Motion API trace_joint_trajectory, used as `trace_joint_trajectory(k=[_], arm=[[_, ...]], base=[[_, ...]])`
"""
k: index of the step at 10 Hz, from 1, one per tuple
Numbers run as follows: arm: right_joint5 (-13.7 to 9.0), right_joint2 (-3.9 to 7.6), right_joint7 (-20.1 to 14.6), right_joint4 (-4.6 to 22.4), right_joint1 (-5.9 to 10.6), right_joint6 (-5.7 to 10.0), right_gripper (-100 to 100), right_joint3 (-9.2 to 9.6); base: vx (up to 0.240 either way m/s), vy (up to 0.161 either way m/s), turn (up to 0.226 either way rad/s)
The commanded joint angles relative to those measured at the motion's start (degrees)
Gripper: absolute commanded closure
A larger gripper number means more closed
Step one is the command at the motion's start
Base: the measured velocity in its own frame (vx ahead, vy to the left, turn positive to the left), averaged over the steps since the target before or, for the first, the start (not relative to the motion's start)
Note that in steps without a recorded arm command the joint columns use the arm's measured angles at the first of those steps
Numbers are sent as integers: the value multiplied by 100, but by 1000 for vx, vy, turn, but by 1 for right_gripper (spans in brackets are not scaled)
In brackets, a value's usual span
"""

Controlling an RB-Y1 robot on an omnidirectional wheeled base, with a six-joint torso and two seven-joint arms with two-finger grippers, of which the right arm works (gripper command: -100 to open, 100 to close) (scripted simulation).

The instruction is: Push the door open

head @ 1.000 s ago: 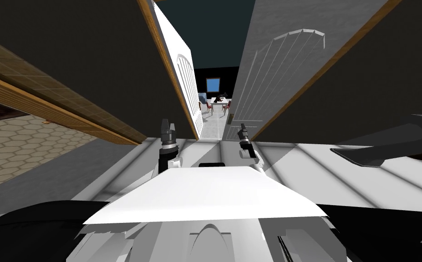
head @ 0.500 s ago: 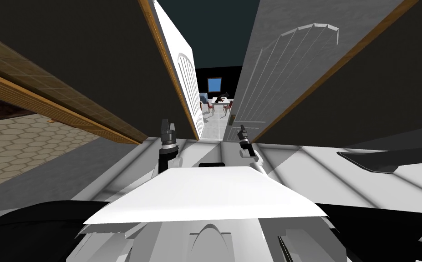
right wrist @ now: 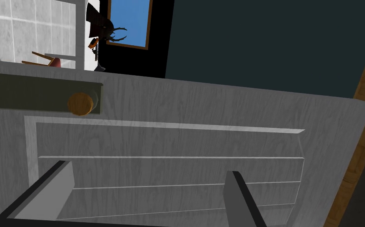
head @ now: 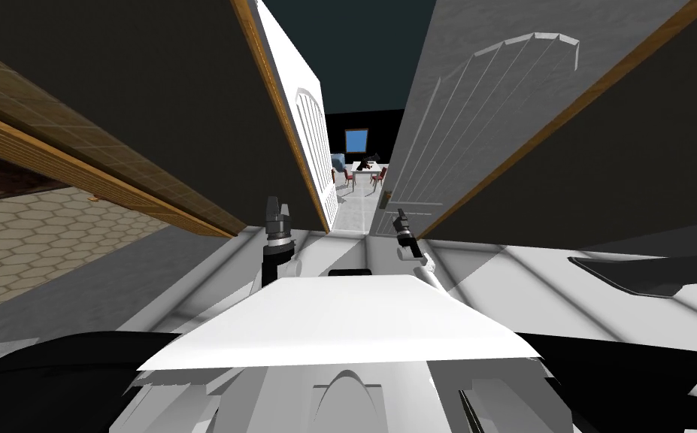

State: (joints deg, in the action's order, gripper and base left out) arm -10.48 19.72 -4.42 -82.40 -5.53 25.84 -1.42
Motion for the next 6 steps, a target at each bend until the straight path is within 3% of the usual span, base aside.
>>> trace_joint_trajectory(k=[1, 2, 5, 6], arm=[[-97, 97, -87, 286, 150, 19, -100, 19], [-97, 97, -87, 385, 150, 19, -100, 19], [-278, 304, -260, 1002, 401, 81, -100, 48], [-278, 304, -260, 1034, 401, 81, -100, 48]], base=[[100, -16, 55], [70, -7, 40], [77, -11, 55], [78, -9, 20]])
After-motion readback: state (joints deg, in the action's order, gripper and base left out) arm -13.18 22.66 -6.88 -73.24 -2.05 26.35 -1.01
